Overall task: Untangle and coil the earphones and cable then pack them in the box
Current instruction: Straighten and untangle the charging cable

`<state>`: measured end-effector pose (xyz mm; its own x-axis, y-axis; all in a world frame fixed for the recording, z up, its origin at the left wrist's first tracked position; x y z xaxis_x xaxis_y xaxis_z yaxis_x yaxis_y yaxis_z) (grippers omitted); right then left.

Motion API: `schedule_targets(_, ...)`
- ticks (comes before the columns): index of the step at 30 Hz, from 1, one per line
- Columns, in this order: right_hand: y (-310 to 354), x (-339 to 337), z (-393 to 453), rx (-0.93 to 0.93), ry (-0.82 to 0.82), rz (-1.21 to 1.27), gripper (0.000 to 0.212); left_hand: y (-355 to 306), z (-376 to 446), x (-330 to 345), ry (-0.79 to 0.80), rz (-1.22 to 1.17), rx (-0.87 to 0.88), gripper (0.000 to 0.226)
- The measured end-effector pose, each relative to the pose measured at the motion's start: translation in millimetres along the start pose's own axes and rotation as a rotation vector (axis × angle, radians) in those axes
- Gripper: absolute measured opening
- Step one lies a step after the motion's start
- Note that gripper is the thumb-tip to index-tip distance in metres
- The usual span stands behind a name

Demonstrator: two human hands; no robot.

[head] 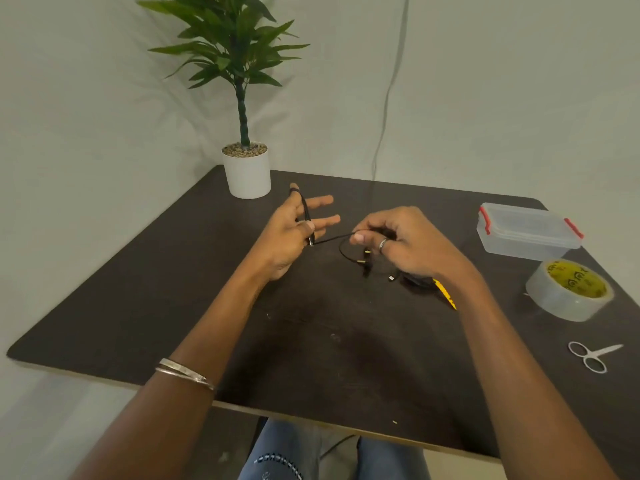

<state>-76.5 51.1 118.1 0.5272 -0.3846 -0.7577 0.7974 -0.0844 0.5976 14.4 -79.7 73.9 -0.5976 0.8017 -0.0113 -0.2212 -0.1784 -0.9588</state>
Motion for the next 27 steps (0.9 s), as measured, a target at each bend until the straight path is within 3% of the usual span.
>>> schedule_targets(4, 7.6, 4.5, -8.2, -0.059, 0.055, -0.061, 0.012, 0.3, 7.5, -16.0, -0.152, -0.303, -0.031, 0.035)
schedule_targets(8, 11.8, 8.8, -11.8, -0.117, 0.062, -0.063, 0.012, 4.7, 10.2, -26.7, -0.254, -0.593, -0.098, 0.043)
schedule_targets(10, 11.3, 6.6, -11.5, -0.128, 0.046, -0.048, 0.013, 8.3, 10.4, -30.1, -0.275, -0.567, -0.121, 0.048)
schedule_targets(12, 10.6, 2.9, -9.8, -0.124, 0.028, -0.021, 0.012, 5.3, 8.2, -25.8, -0.188, -0.256, -0.098, 0.047)
schedule_targets(14, 9.5, -4.7, -6.0, -0.118, -0.028, 0.021, 0.012, -0.5, 0.1, -4.2, 0.062, 0.064, -0.059, 0.057)
schedule_targets(17, 5.7, -22.3, 4.7, -0.092, -0.121, 0.073, 0.010, -3.2, -24.5, 36.1, 0.511, 0.117, -0.052, 0.062)
schedule_targets(19, 0.3, -31.7, 13.9, -0.059, -0.134, 0.170, 0.006, -5.5, -38.0, 54.9, 0.691, 0.019, -0.040, 0.062)
schedule_targets(23, -12.8, -29.2, 26.5, -0.035, -0.153, 0.392, 0.010, -17.8, -44.7, 72.5, 0.735, -0.378, -0.046, 0.066)
schedule_targets(27, -31.4, 12.9, 22.1, 0.059, -0.124, 0.481, 0.020, -37.5, -31.7, 59.6, 0.566, -0.714, 0.049, 0.060)
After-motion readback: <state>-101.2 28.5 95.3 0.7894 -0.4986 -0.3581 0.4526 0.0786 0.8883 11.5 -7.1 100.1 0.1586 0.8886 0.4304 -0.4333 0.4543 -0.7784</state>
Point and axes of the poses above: each hand's wrist, its own z-axis towards the middle knuckle, its own x-axis out of the palm, y = z × x, the point moved 7 cm from there along z, towards the middle knuckle, and after that the axes turned 3 degrees about x, right-handed, at the moved point
